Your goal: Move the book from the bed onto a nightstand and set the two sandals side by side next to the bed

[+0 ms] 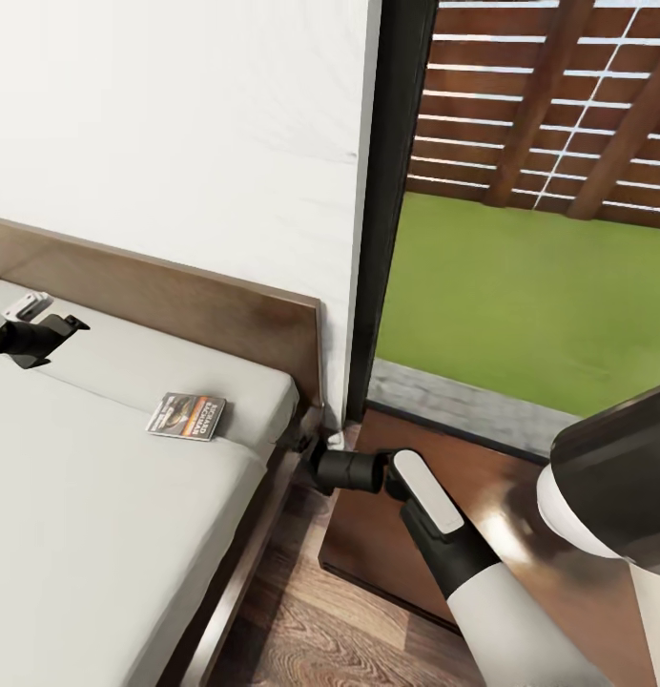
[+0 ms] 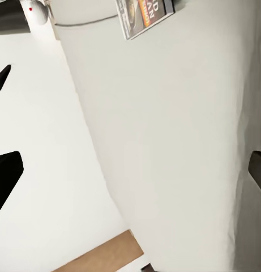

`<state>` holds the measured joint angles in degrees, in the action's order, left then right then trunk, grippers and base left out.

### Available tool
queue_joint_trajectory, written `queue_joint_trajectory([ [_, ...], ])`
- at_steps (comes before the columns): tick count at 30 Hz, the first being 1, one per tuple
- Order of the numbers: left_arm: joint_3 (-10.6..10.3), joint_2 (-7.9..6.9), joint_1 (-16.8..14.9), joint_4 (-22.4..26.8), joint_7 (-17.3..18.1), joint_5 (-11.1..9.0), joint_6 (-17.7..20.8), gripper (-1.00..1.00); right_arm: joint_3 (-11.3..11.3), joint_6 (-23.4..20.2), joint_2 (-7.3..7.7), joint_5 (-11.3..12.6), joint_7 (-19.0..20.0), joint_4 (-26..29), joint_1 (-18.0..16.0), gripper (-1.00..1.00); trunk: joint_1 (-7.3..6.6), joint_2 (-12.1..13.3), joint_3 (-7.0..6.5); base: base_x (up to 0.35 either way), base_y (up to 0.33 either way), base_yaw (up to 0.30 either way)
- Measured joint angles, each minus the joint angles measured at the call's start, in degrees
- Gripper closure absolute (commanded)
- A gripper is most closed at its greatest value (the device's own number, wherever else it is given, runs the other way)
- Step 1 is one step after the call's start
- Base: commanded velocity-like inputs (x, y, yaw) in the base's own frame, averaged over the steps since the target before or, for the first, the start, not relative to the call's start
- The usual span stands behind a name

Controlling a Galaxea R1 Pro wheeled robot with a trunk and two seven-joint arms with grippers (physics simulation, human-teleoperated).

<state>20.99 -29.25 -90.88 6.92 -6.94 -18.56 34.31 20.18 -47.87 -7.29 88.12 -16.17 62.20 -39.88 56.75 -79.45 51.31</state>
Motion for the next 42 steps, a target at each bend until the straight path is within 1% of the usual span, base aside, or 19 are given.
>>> queue_joint_trajectory([
  [5, 0.0, -0.23, 0.0, -0.2, 0.2, 0.1, -0.8, -1.0, 0.1, 0.3, 1.48, -2.9, 2.0, -0.7, 0.2, -1.0, 0.0, 0.0, 0.26, 0.0, 0.0, 0.0],
  [10, 0.1, -0.63, 0.0, -0.2, 0.2, 0.1, -1.2, -1.0, 0.1, 0.8, 2.67, -4.4, 4.0, -1.0, 0.3, -1.0, 0.0, 0.0, 0.64, 0.0, 0.0, 0.0],
  [16, 0.0, -0.51, 0.0, -0.1, -0.2, 0.1, -1.4, -1.0, 0.0, 0.9, 4.42, -4.8, 4.9, -1.0, 0.4, -1.0, 0.0, 0.0, 1.15, 0.0, 0.0, 0.0],
  [17, 0.0, -0.51, 0.0, -0.1, -0.2, 0.1, -1.4, -1.0, 0.0, 1.0, 4.43, -4.8, 4.9, -1.0, 0.4, -1.0, 0.0, 0.0, 1.24, 0.0, 0.0, 0.0],
  [22, 0.1, -0.4, 0.0, -0.1, -0.4, 0.1, -1.4, -1.0, 0.0, 1.0, 6.34, -4.8, 5.9, -1.0, 0.4, -1.0, 0.0, 0.0, 1.68, 0.0, 0.0, 0.0],
  [27, 0.1, -0.4, 0.0, 0.0, -0.5, 0.2, -1.4, -1.0, 0.0, 0.9, 8.67, -5.0, 8.7, -1.0, 0.4, -1.0, 0.0, 0.0, 2.12, 0.0, 0.0, 0.0],
  [30, 0.0, -0.43, 0.0, 0.1, -0.8, 0.2, -1.4, -1.0, 0.0, 0.9, 9.67, -5.2, 10.8, -1.0, 0.4, -1.0, 0.0, 0.0, 2.39, 0.0, 0.0, 0.0],
  [35, 0.1, -0.56, 0.0, 0.2, -2.8, 0.2, -1.4, -1.0, 0.2, 1.0, 10.4, -5.3, 12.8, -1.0, 1.1, -1.0, 0.0, 0.0, 2.83, 0.0, 0.0, 0.0],
  [42, 0.2, -0.51, 0.0, 0.2, -4.9, 0.0, -1.4, -1.0, 1.3, 1.0, 10.64, -5.2, 13.7, -1.0, 2.2, -1.0, 0.0, 0.0, 3.45, 0.0, 0.0, 0.0],
])
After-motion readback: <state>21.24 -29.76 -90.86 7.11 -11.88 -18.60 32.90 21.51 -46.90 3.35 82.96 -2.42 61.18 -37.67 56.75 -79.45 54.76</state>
